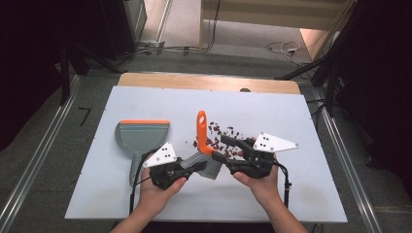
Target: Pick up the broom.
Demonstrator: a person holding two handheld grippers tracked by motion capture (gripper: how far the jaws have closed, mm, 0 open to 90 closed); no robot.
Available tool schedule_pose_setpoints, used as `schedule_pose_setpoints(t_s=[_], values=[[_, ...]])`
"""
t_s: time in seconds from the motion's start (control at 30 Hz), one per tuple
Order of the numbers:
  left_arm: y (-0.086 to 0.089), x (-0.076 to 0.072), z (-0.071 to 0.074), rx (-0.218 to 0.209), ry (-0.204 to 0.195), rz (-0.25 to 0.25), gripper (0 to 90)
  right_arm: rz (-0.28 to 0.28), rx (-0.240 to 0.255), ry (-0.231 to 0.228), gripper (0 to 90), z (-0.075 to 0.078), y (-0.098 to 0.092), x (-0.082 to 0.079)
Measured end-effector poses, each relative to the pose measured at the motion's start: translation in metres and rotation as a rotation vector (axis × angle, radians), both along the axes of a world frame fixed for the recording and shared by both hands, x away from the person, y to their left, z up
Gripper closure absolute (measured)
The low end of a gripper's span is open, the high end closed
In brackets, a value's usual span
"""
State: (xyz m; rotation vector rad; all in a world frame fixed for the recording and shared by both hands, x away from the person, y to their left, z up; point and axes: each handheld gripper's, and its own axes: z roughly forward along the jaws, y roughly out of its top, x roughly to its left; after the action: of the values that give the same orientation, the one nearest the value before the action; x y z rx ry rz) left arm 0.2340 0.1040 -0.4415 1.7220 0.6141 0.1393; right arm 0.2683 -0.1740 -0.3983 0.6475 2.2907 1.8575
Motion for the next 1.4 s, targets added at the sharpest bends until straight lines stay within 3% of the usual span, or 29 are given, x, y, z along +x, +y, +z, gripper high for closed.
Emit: schedule_pose_setpoints(t_s=[0.13,0.27,0.43,0.7,0.9,1.1,1.4], values=[[0.011,0.0,0.005,-0.005,-0.041,-0.088,86.5,0.109,-0.025,0.036,40.3,-0.003,-0.008,0.008],[0.014,0.0,0.006,-0.012,-0.048,-0.167,86.4,0.237,-0.028,0.077,41.8,-0.006,-0.008,0.01],[0.009,-0.001,0.005,-0.015,-0.048,-0.229,86.4,0.307,-0.047,0.102,43.9,-0.011,0.0,0.009],[0.009,-0.001,0.006,-0.037,-0.042,-0.287,86.4,0.407,-0.136,0.121,53.7,-0.02,0.014,0.004],[0.011,0.0,0.006,-0.05,-0.031,-0.321,86.3,0.441,-0.155,0.151,58.7,-0.021,0.015,0.005],[0.011,0.001,0.006,-0.045,-0.021,-0.346,86.4,0.467,-0.132,0.158,63.7,-0.021,0.012,0.007],[0.008,0.001,0.005,-0.032,-0.015,-0.368,86.4,0.465,-0.052,0.151,62.1,-0.013,0.01,0.006]])
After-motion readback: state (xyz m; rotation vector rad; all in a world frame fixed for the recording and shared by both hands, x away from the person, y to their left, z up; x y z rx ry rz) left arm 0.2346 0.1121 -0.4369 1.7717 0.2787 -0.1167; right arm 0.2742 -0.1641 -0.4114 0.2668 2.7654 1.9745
